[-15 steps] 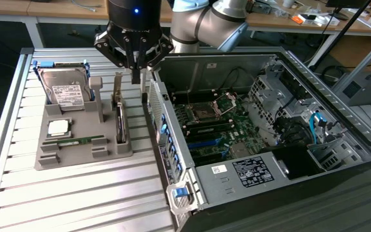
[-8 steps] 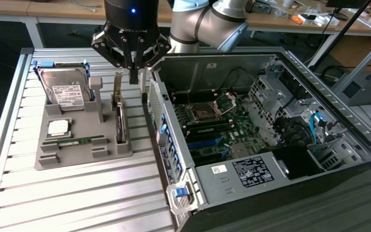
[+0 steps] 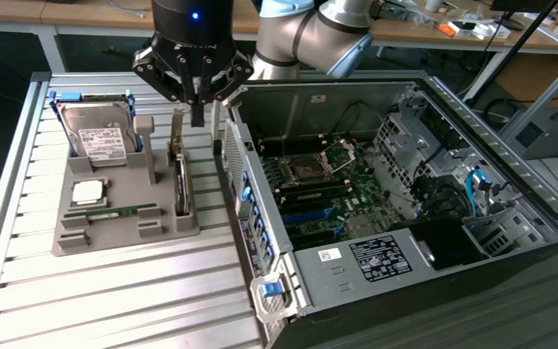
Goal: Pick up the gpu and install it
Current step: 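Reach for the gpu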
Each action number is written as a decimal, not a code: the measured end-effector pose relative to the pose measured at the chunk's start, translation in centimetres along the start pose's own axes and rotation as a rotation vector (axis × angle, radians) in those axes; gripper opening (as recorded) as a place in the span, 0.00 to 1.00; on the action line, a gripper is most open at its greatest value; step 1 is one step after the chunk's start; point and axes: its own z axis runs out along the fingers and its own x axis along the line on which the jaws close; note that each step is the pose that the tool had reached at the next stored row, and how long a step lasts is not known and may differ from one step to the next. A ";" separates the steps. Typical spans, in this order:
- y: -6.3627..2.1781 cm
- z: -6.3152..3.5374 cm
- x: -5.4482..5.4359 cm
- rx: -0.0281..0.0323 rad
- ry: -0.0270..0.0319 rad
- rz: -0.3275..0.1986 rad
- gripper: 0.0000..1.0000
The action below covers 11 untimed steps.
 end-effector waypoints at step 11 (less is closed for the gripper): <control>-0.05 -0.02 0.7 0.0000 0.0000 0.000 0.11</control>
